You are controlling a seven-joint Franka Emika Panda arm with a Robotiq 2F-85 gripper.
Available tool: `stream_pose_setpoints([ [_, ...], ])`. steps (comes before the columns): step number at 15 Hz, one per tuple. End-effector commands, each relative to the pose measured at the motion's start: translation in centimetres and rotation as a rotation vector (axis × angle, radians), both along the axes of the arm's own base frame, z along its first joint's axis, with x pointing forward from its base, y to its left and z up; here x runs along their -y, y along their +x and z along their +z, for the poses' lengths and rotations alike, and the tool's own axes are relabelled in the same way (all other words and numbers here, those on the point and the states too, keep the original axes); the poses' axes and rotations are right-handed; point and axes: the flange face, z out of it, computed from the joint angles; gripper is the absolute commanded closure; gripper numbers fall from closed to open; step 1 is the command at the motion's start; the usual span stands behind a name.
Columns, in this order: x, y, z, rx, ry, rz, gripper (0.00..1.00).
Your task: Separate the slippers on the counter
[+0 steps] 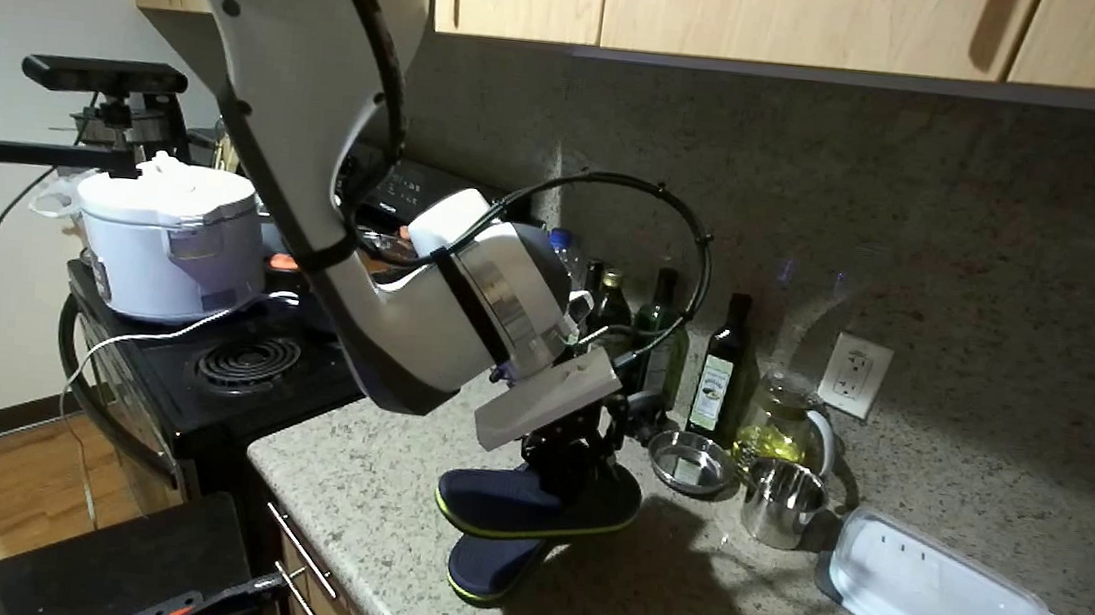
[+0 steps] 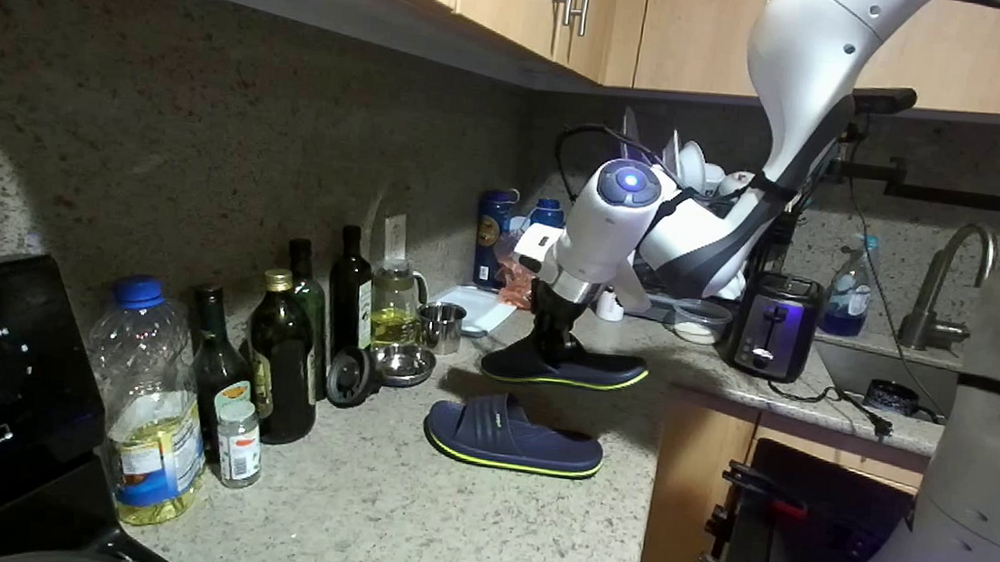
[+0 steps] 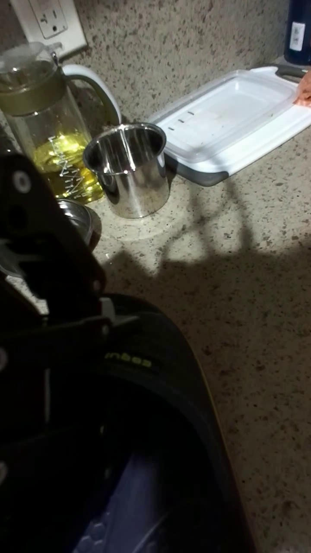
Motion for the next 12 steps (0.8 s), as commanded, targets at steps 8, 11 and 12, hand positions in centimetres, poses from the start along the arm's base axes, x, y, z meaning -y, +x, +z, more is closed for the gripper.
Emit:
stream_pose_setpoints([
  [8, 0.5, 1.1, 0.5, 0.054, -0.107, 0.279, 0.98],
  [11, 1.0, 1.3, 0.3, 0.083, -0.104, 0.357, 0.98],
  [12, 1.2, 1.4, 0.1, 0.095, -0.094, 0.367, 0.98],
])
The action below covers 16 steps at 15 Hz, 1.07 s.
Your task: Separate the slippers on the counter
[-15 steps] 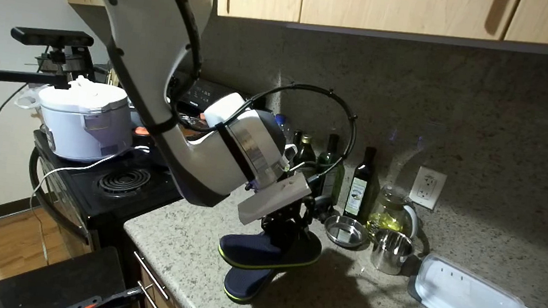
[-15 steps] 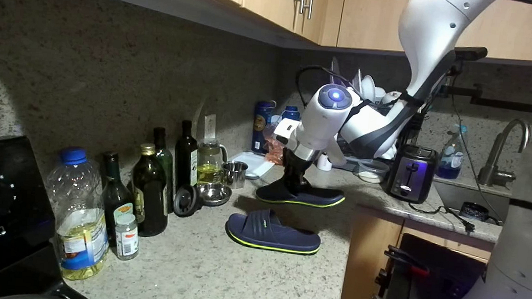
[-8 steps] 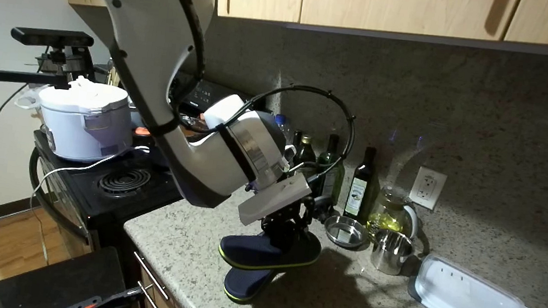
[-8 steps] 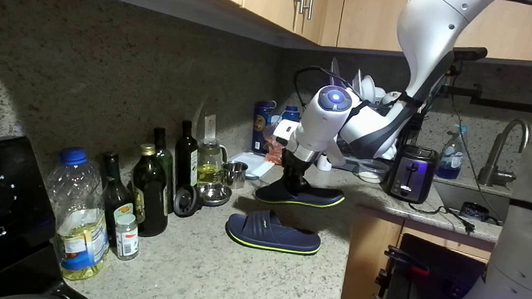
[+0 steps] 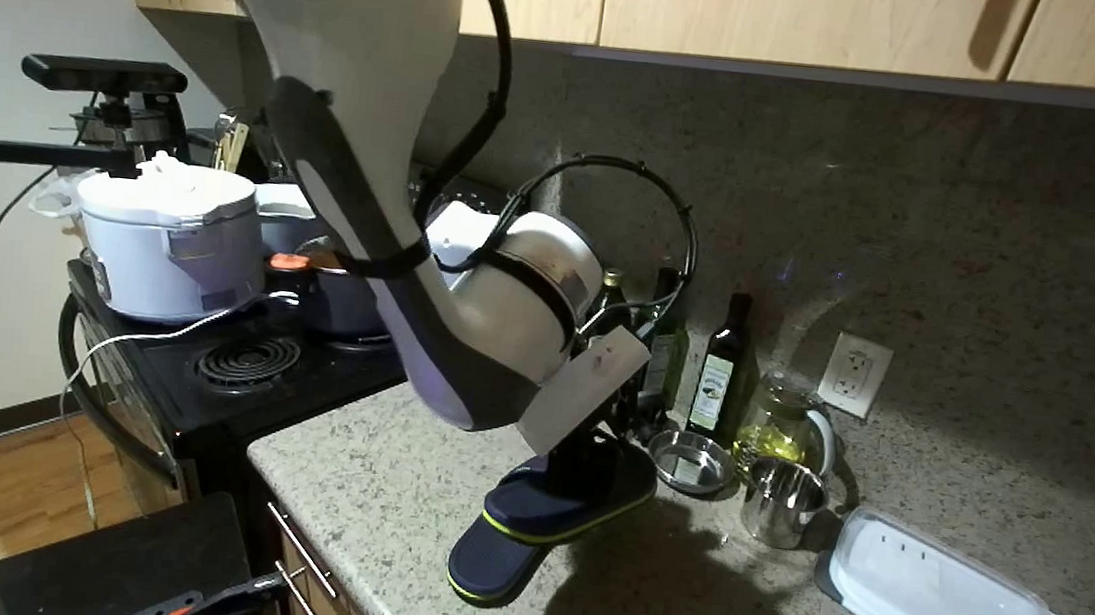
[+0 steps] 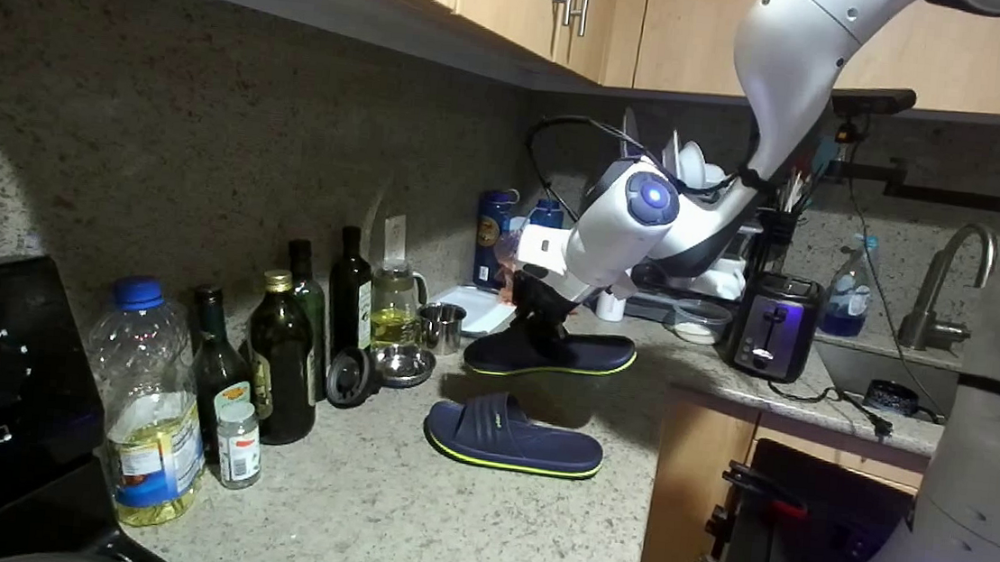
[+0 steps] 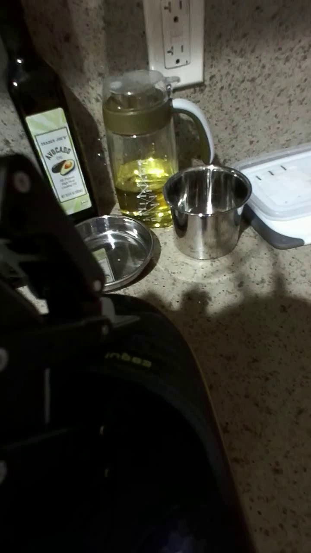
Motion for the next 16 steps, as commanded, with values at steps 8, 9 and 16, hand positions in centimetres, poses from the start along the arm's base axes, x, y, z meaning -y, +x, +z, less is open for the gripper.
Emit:
stream_pose_setpoints([
  [8, 2.1, 0.8, -3.7, 0.068, 0.132, 0.020, 0.98],
  [9, 2.0, 0.7, -4.4, 0.069, 0.147, 0.017, 0.98],
  [16, 3.7, 0.5, -7.0, 0.059, 0.170, -0.024, 0.98],
])
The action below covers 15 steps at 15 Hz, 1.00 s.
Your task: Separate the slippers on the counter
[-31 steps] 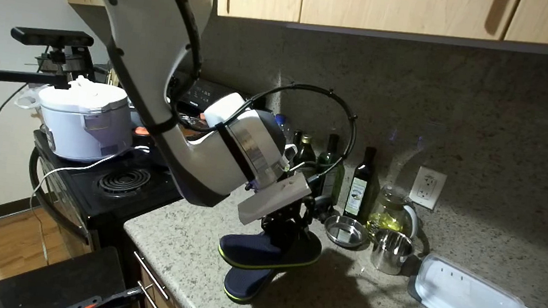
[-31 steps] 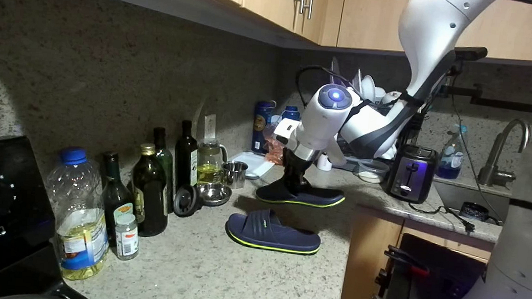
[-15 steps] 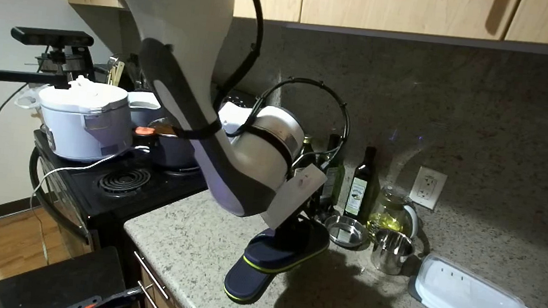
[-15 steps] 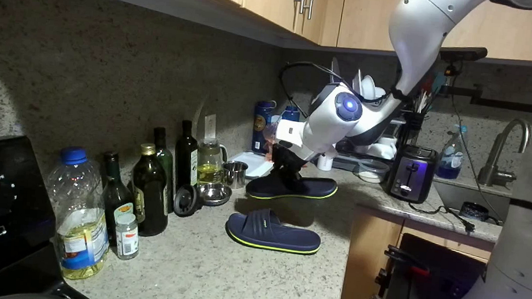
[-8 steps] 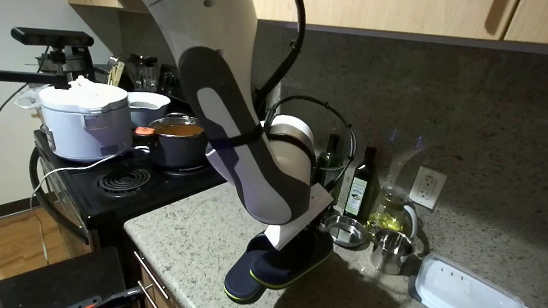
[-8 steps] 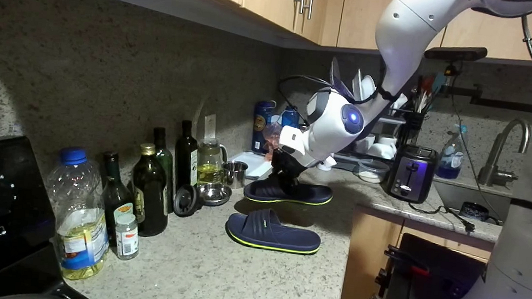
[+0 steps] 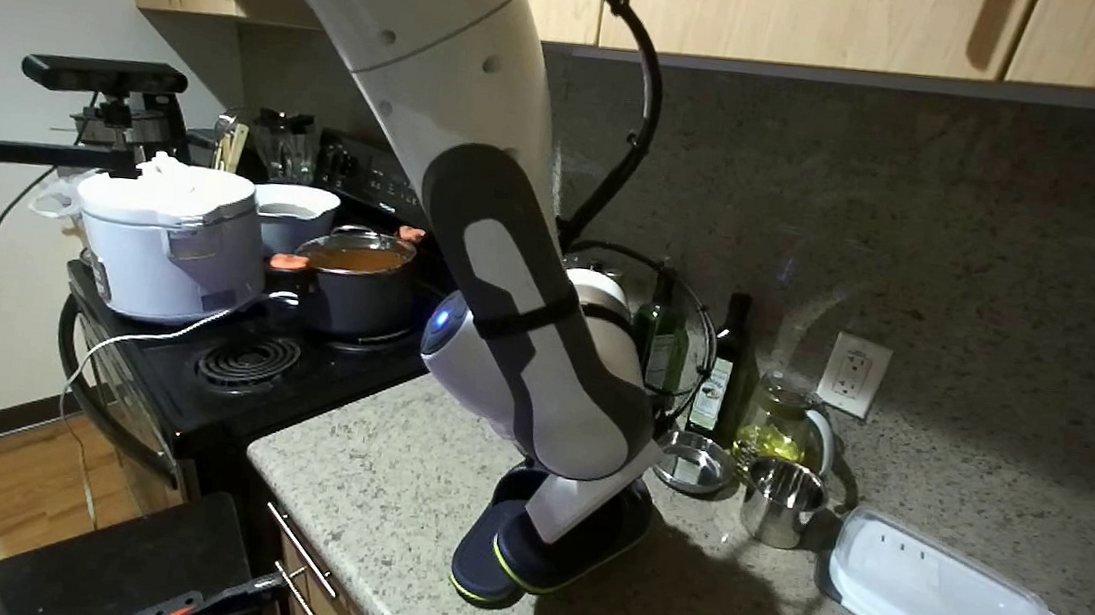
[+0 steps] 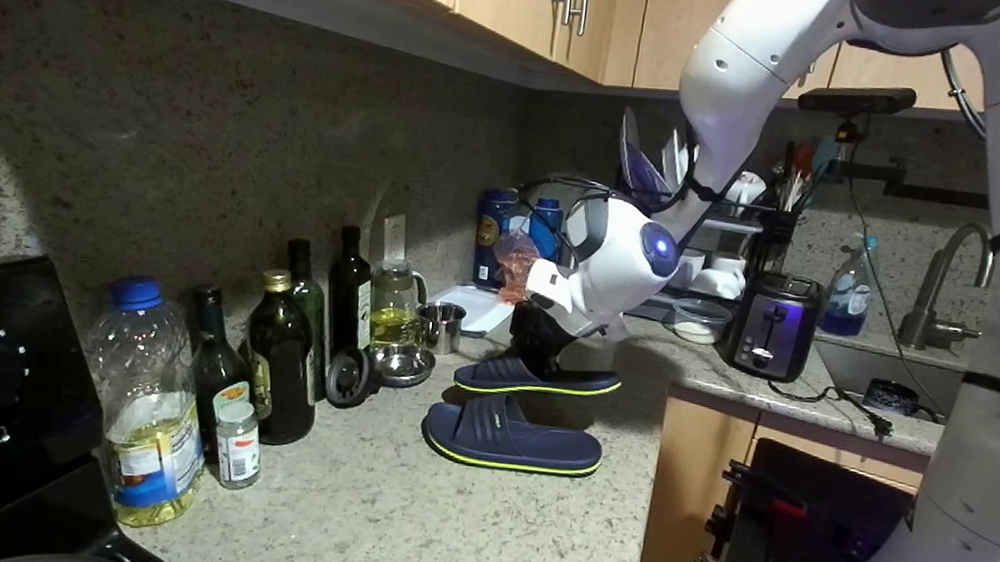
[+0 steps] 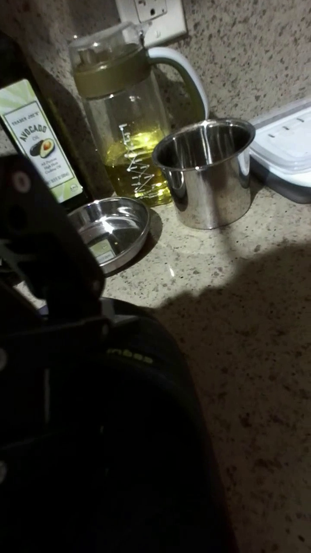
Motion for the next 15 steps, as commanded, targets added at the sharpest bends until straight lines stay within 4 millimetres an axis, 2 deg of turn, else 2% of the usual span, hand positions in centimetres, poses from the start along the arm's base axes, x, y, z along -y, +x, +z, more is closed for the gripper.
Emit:
stream_pose_setpoints([
  [1, 1.0, 0.3, -0.1, 0.007, 0.005, -0.022, 0.98],
  [7, 2.9, 0.7, 1.5, 0.053, 0.001, -0.065, 0.98],
  [15, 2.2, 0.4, -0.7, 0.016, 0.054, -0.071, 0.98],
])
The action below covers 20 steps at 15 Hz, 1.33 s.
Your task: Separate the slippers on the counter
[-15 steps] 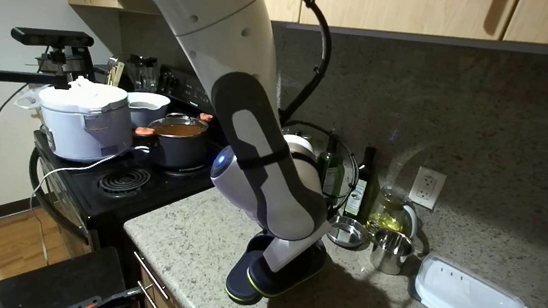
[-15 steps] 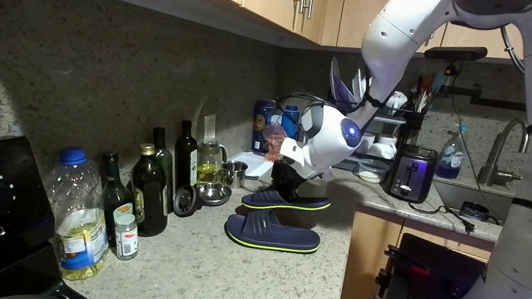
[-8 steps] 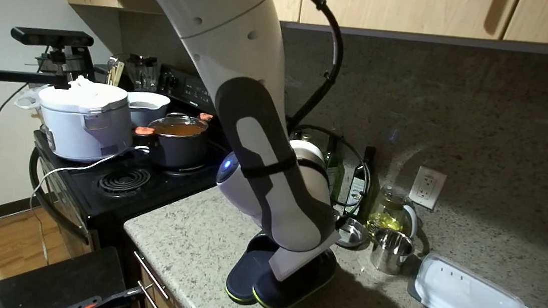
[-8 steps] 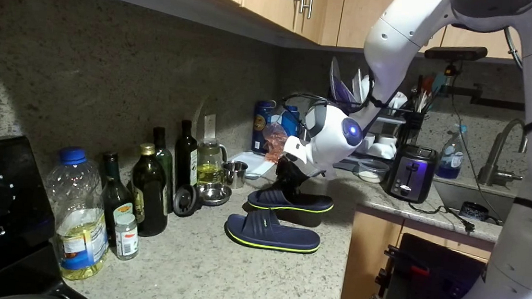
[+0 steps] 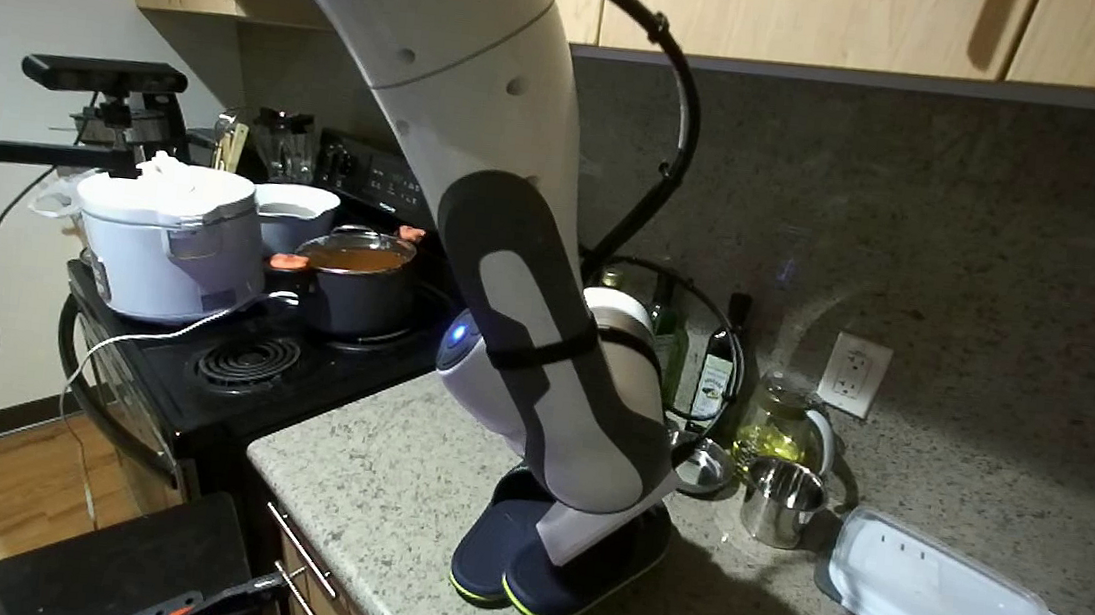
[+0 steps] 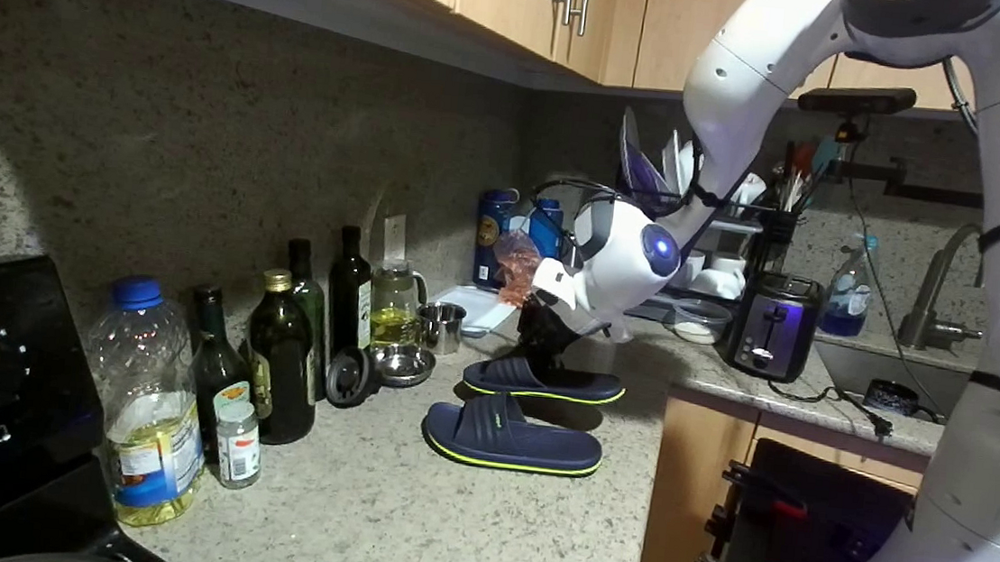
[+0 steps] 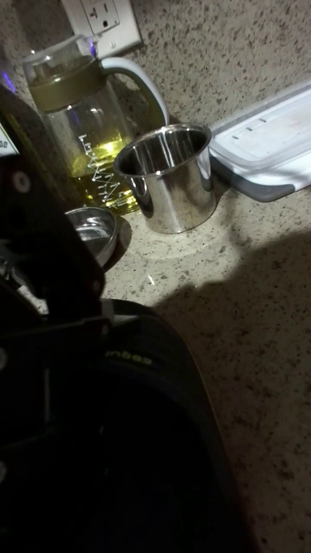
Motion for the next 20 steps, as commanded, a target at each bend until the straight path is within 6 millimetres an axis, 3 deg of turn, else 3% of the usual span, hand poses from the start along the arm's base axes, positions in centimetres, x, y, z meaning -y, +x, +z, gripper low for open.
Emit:
stream_pose_setpoints([
  [1, -0.2, 0.0, -0.3, 0.007, 0.020, -0.007, 0.98],
  [14, -3.5, -1.7, -1.8, -0.024, 0.062, 0.059, 0.98],
  [20, -2.2, -1.7, -1.0, -0.005, 0.011, 0.061, 0.98],
])
